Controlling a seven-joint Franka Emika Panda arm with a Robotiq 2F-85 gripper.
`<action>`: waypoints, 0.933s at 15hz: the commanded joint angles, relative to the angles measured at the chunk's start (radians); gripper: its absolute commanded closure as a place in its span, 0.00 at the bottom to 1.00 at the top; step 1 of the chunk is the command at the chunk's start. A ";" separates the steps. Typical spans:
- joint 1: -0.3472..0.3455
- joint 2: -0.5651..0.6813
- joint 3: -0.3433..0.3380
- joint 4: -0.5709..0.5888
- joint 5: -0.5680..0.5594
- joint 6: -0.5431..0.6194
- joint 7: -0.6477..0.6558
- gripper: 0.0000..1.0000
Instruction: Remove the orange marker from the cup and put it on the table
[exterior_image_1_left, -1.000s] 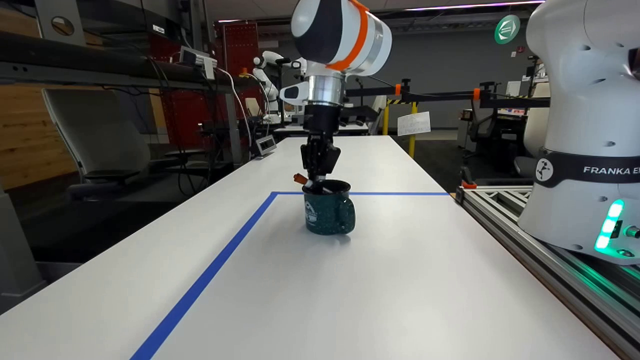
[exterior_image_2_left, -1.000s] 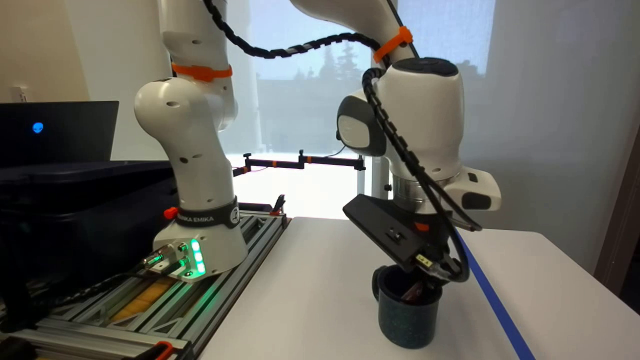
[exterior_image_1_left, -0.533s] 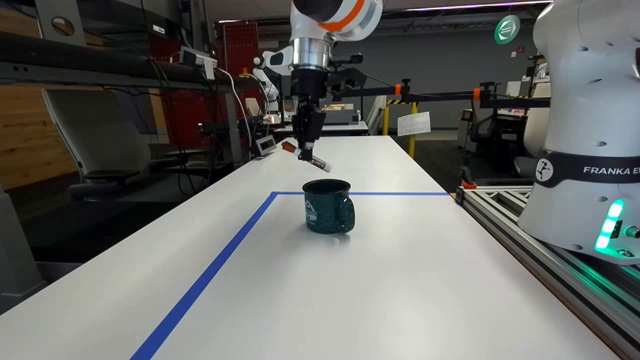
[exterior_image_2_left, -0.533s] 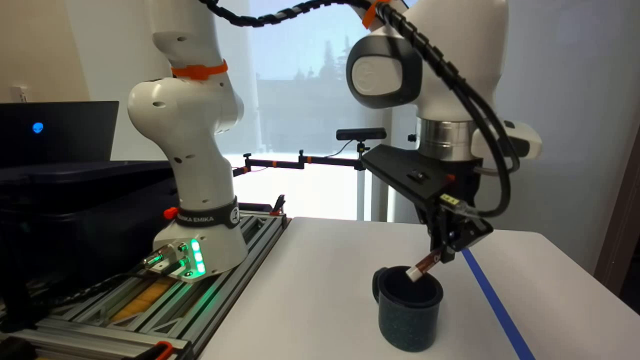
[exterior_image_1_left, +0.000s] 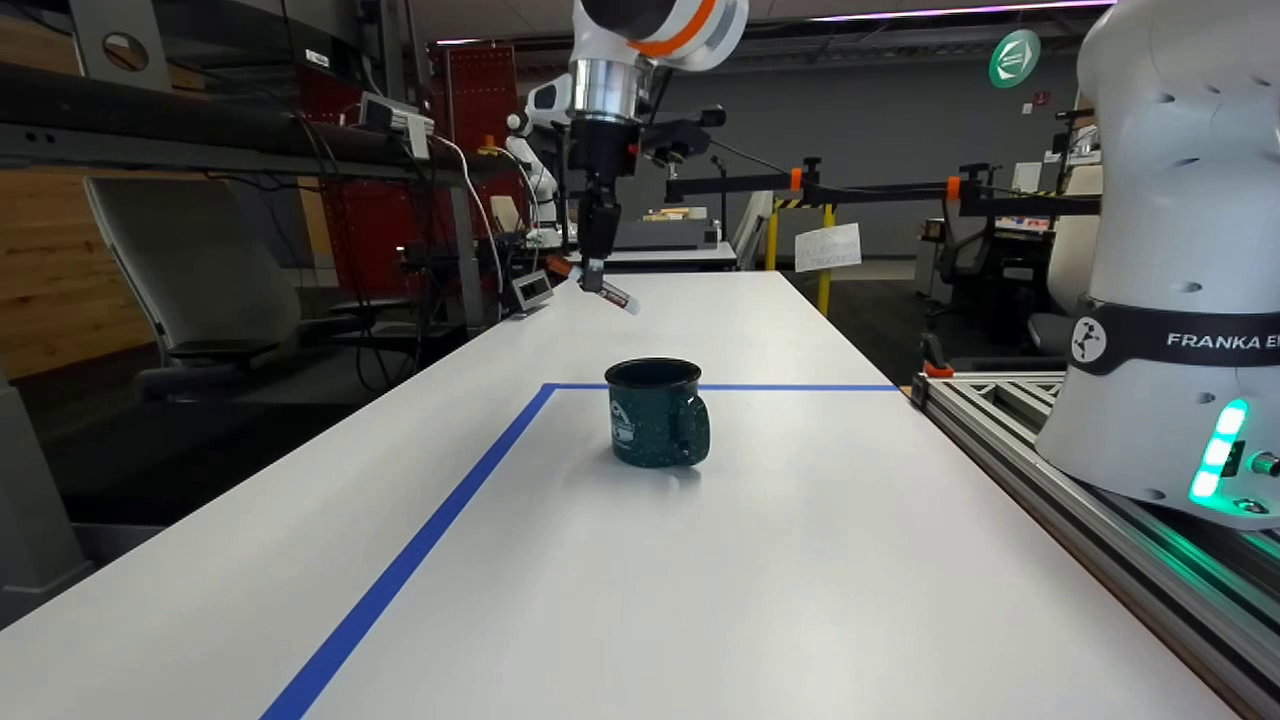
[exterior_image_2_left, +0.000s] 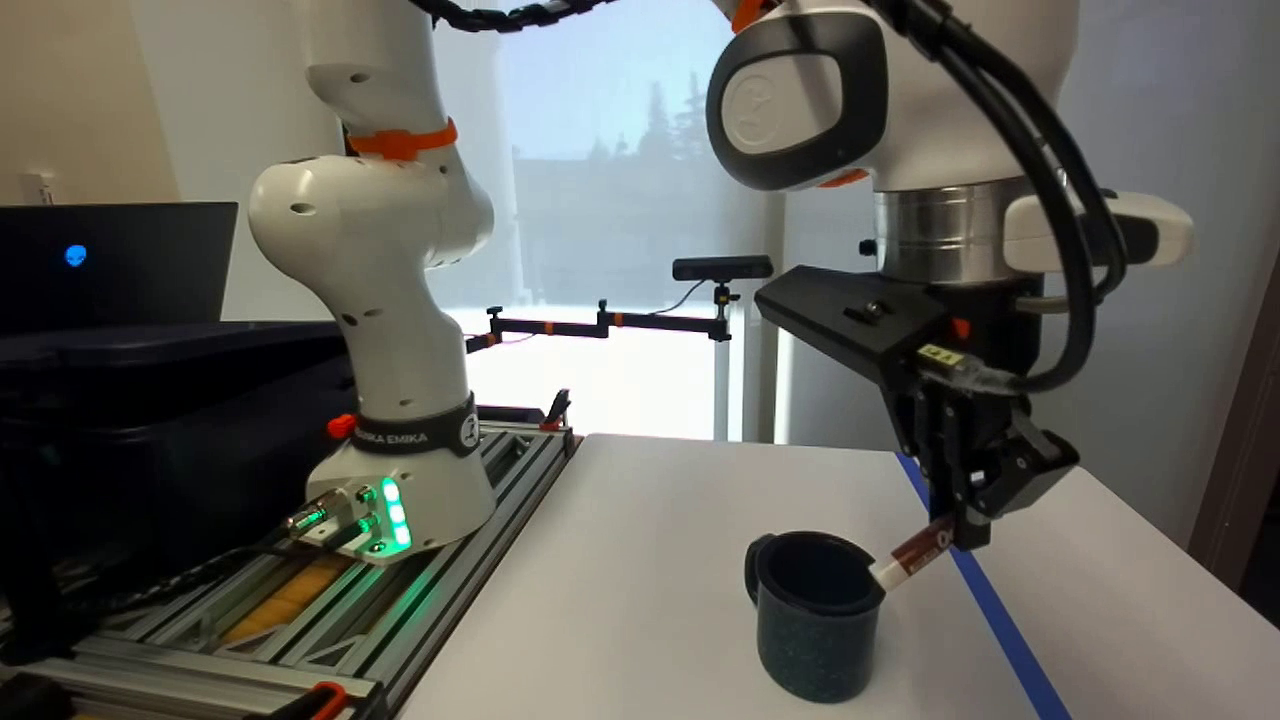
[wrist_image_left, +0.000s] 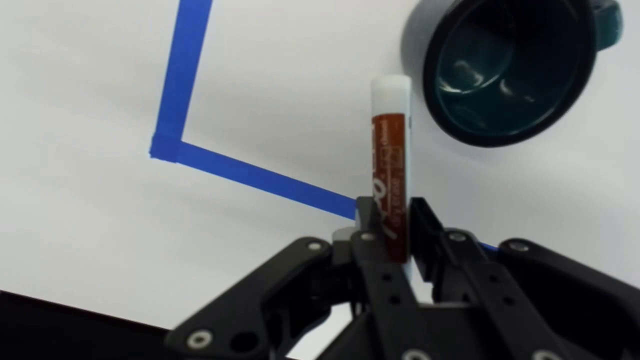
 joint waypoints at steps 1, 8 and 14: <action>-0.040 0.110 0.011 -0.007 -0.137 0.117 0.136 0.95; -0.094 0.322 0.039 0.006 -0.219 0.205 0.258 0.95; -0.161 0.378 0.113 0.035 -0.198 0.203 0.252 0.95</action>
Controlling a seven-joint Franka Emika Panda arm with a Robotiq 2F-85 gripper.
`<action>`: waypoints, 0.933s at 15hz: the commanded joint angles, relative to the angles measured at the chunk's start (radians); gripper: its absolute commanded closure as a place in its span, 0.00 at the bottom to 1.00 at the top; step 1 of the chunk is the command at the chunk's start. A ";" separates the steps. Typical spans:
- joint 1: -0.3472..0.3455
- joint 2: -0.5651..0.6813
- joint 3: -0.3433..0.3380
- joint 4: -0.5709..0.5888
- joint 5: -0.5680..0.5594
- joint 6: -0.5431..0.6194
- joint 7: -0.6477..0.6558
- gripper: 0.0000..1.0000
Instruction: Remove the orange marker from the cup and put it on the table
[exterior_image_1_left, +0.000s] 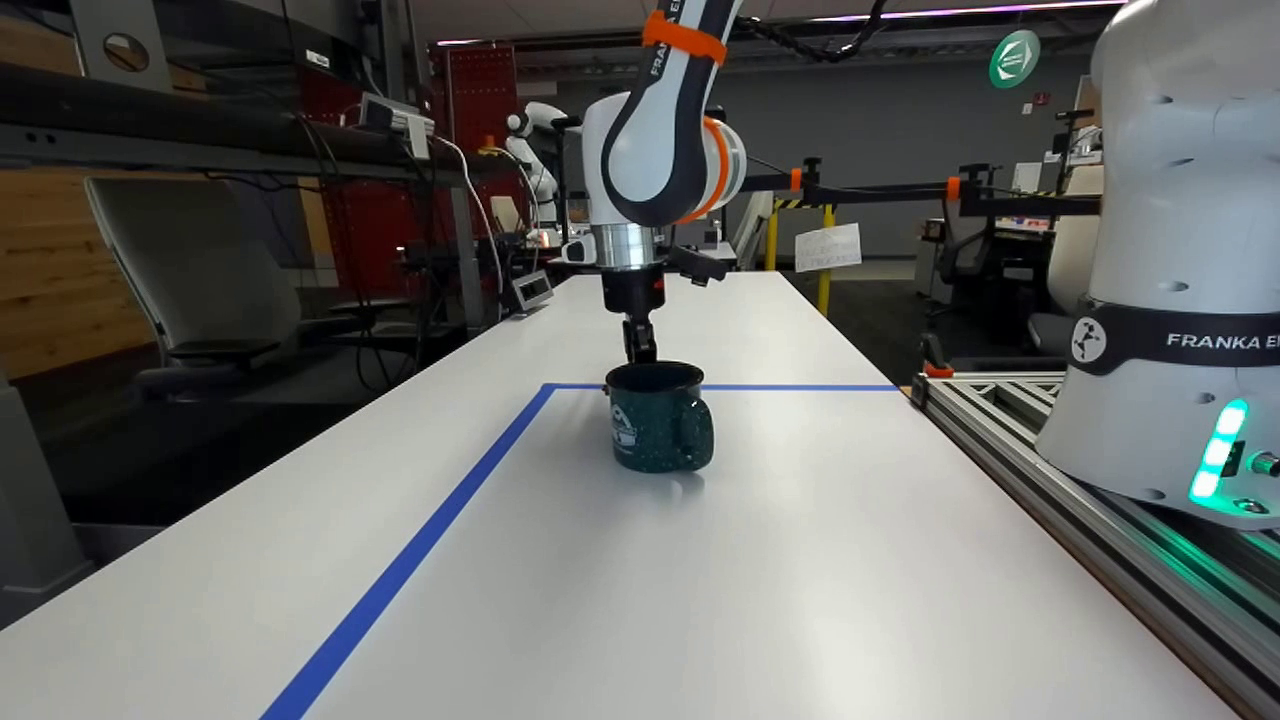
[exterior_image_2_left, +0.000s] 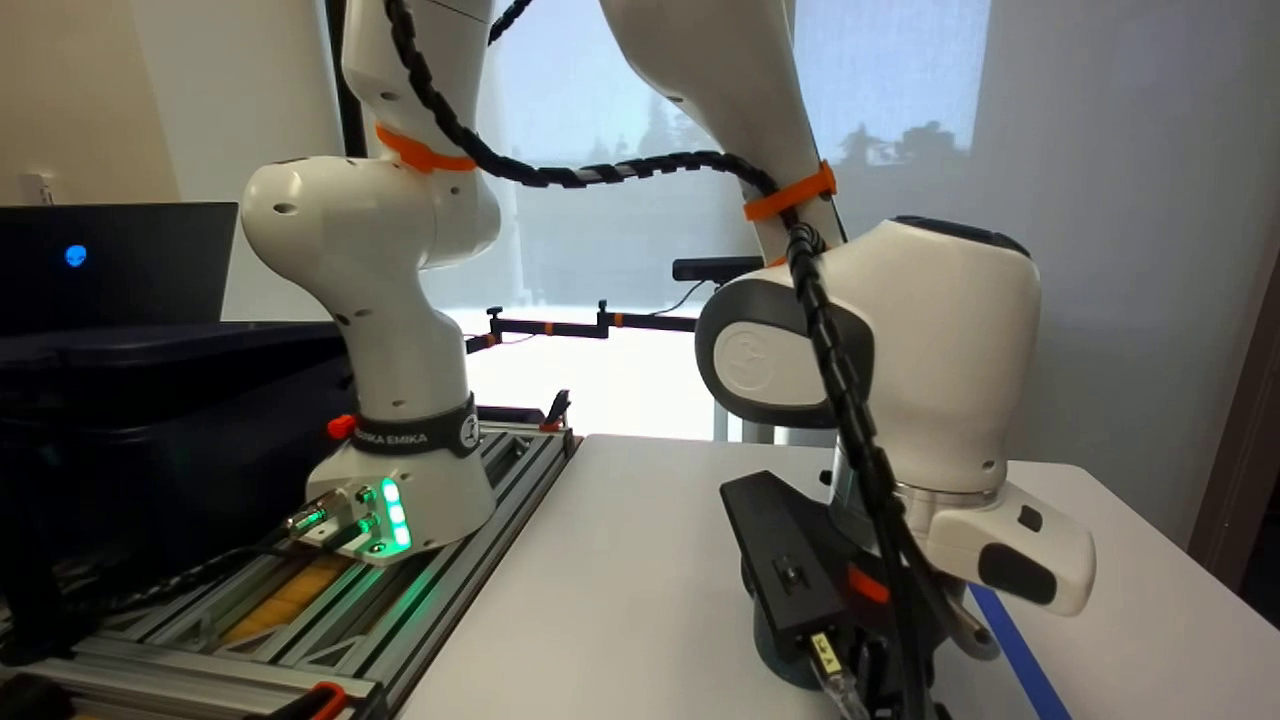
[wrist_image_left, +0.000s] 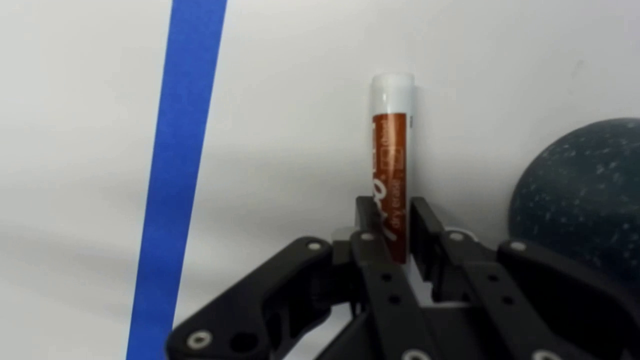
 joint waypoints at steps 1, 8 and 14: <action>-0.050 0.018 0.051 0.021 -0.012 0.011 0.014 0.95; -0.085 -0.010 0.091 0.018 -0.005 0.010 -0.002 0.34; -0.075 -0.101 0.100 0.011 -0.012 -0.014 0.007 0.00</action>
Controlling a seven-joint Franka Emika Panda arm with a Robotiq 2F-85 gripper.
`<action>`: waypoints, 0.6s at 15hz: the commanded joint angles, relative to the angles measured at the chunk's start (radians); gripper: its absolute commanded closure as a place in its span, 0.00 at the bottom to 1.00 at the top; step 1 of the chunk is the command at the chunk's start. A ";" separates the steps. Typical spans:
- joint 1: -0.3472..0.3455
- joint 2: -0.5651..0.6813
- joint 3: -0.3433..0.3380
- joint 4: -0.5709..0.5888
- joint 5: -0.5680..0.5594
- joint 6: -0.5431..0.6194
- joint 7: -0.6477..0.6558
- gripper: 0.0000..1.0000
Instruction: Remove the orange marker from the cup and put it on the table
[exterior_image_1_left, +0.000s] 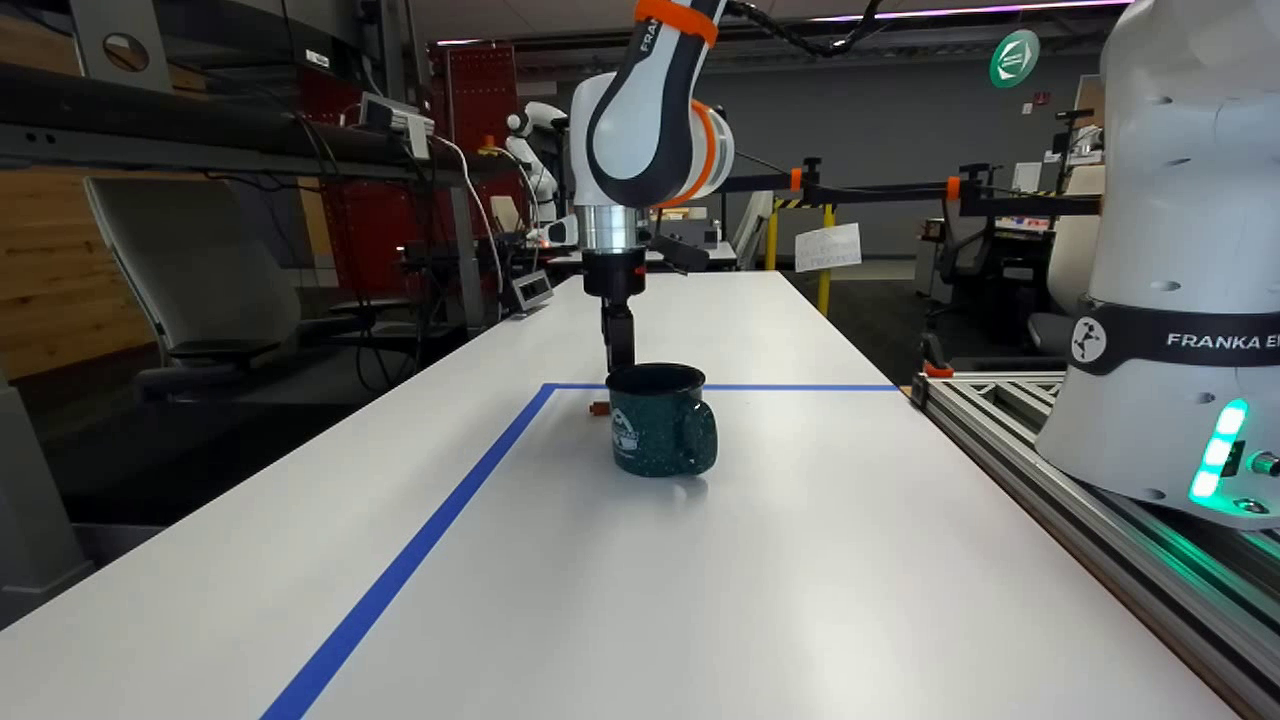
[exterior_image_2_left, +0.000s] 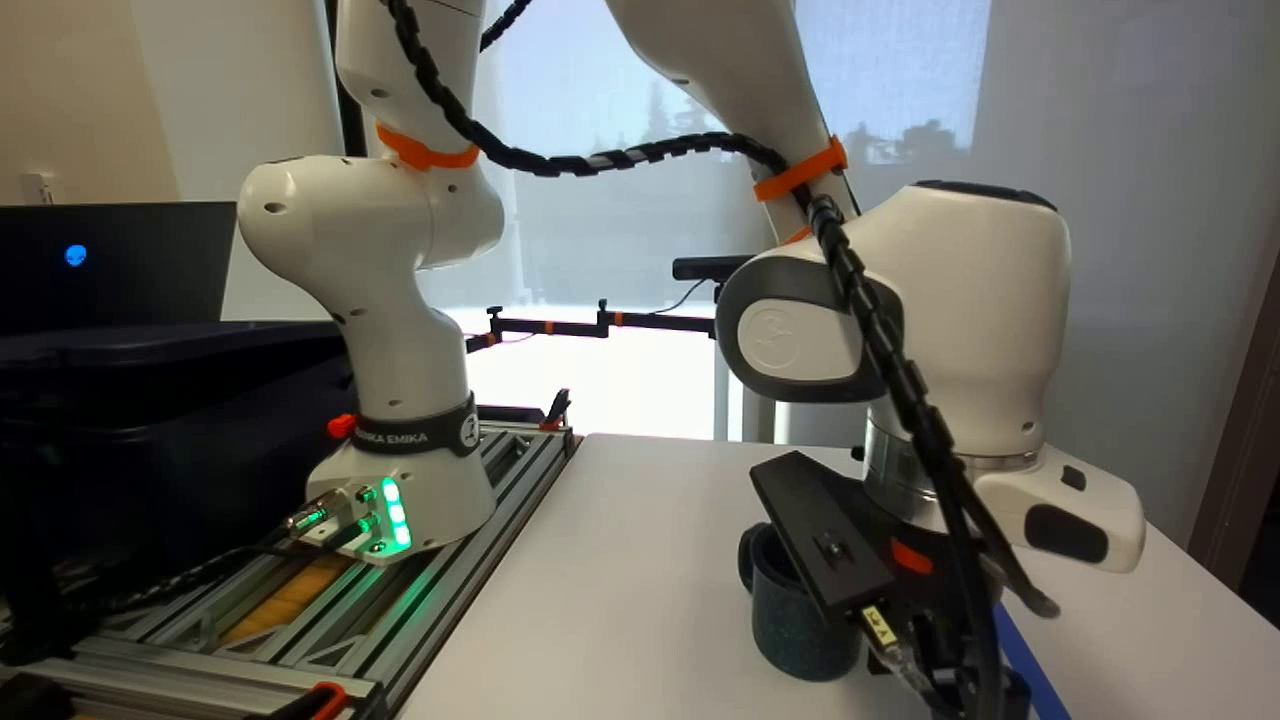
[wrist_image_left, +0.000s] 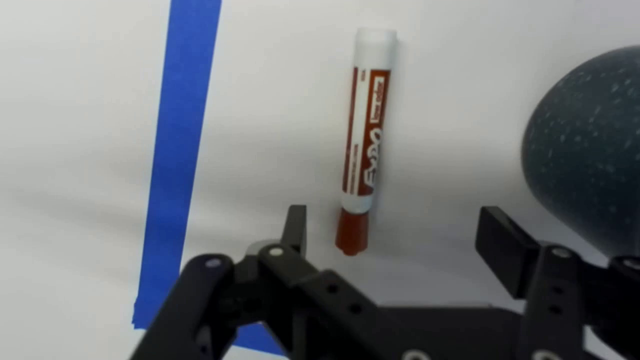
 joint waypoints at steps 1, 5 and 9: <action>-0.006 -0.095 0.017 -0.019 -0.009 -0.032 0.002 0.00; 0.022 -0.193 -0.002 -0.033 -0.025 -0.078 0.032 0.00; 0.076 -0.315 -0.066 -0.062 -0.155 -0.212 0.195 0.00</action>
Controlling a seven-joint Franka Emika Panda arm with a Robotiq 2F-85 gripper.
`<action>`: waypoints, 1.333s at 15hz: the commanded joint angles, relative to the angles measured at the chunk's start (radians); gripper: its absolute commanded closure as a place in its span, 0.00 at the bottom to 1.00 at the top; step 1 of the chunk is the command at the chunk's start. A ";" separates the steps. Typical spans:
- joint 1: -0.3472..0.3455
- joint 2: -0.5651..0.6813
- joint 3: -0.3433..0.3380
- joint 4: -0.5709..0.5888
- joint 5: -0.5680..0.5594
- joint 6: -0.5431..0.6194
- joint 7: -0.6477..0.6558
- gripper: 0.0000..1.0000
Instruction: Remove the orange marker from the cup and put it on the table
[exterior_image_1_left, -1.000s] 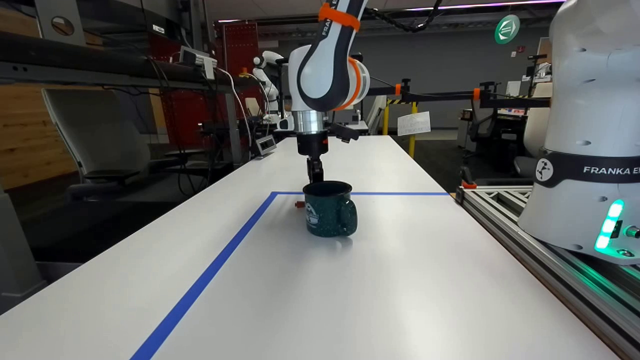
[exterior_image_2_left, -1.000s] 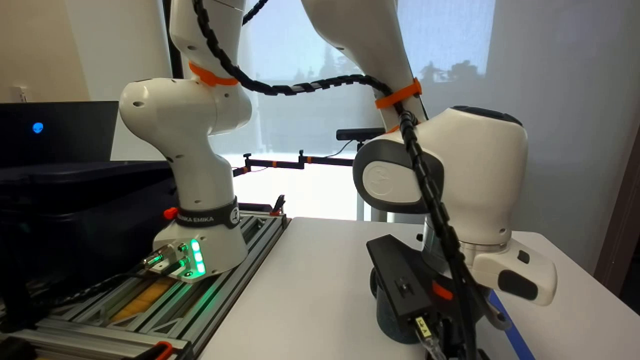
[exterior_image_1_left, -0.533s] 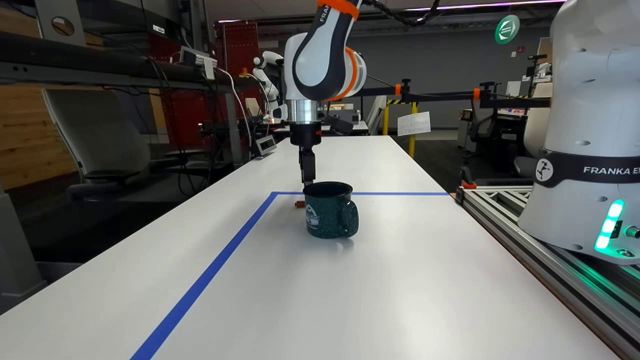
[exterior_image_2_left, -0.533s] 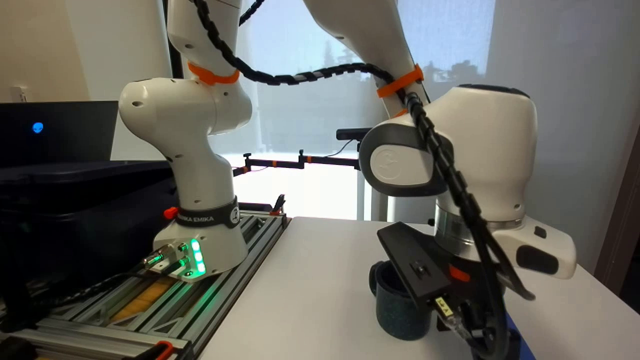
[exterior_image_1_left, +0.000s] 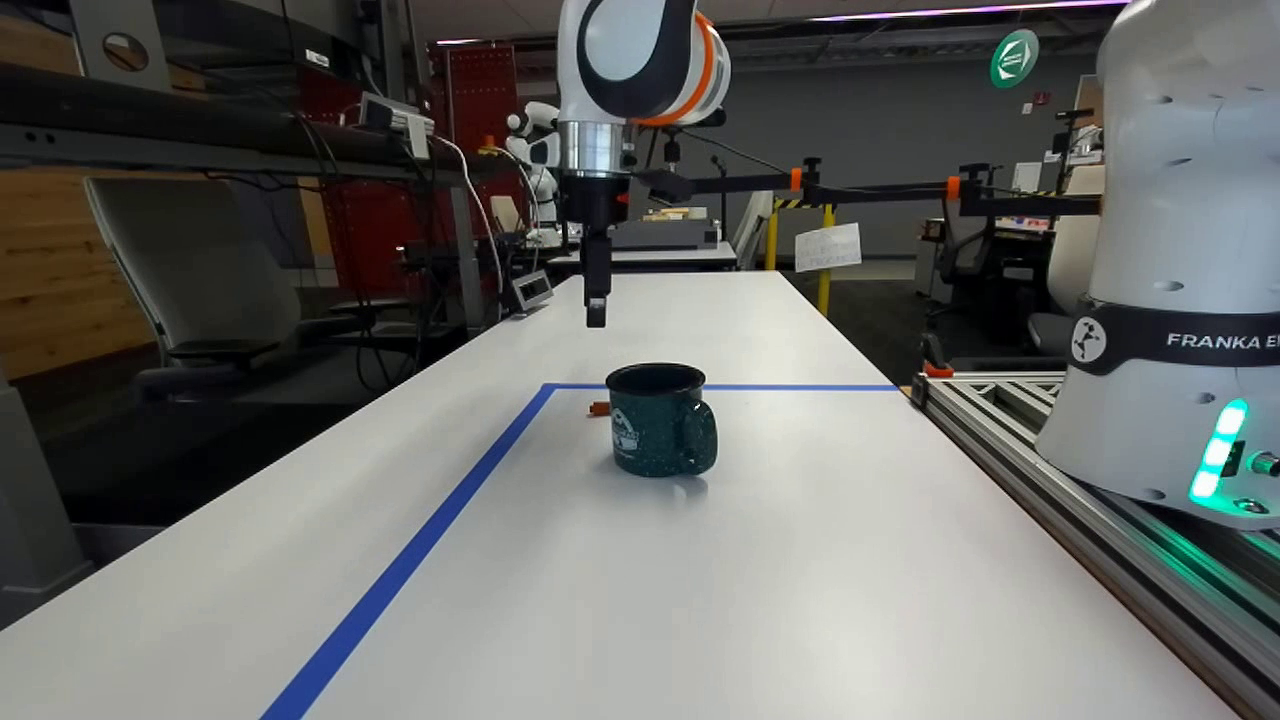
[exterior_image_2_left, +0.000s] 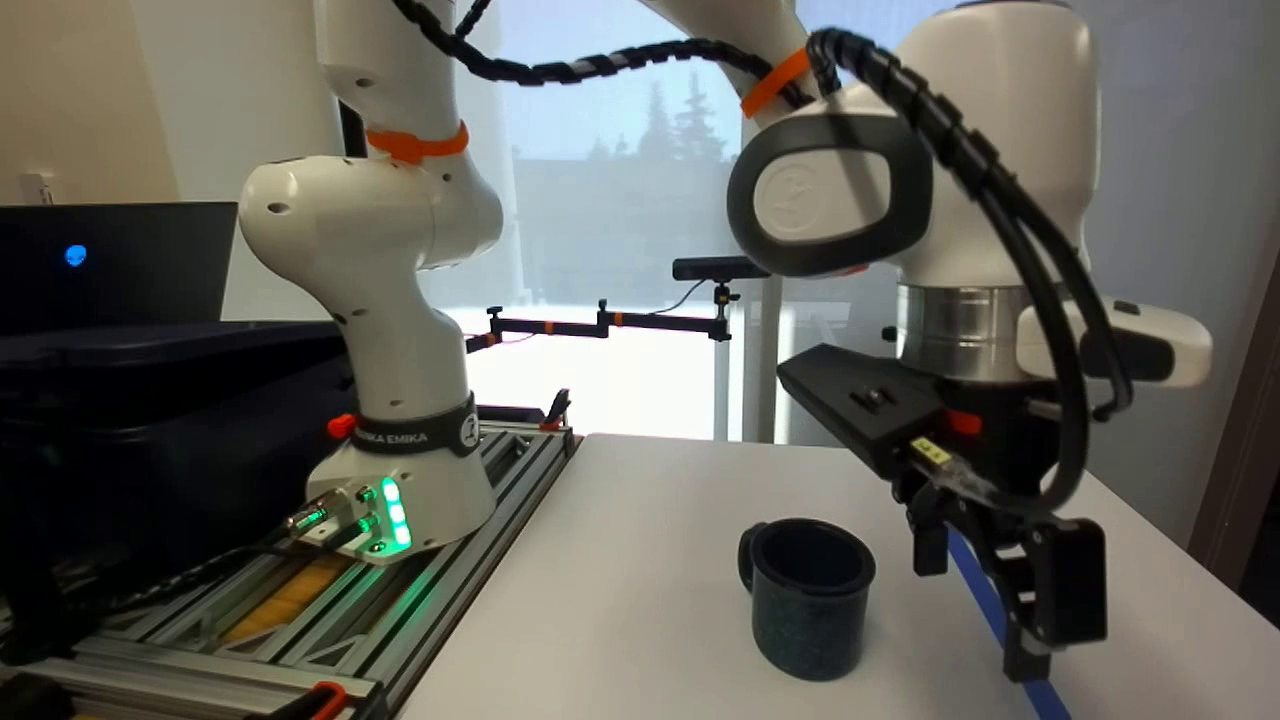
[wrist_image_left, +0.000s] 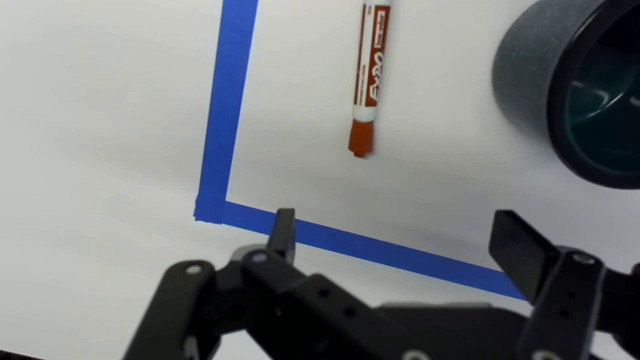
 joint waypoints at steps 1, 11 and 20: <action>0.053 -0.150 -0.060 -0.060 -0.172 -0.131 0.193 0.00; 0.130 -0.371 -0.031 -0.190 -0.139 -0.385 0.421 0.00; 0.171 -0.338 -0.060 -0.218 0.085 -0.355 0.247 0.00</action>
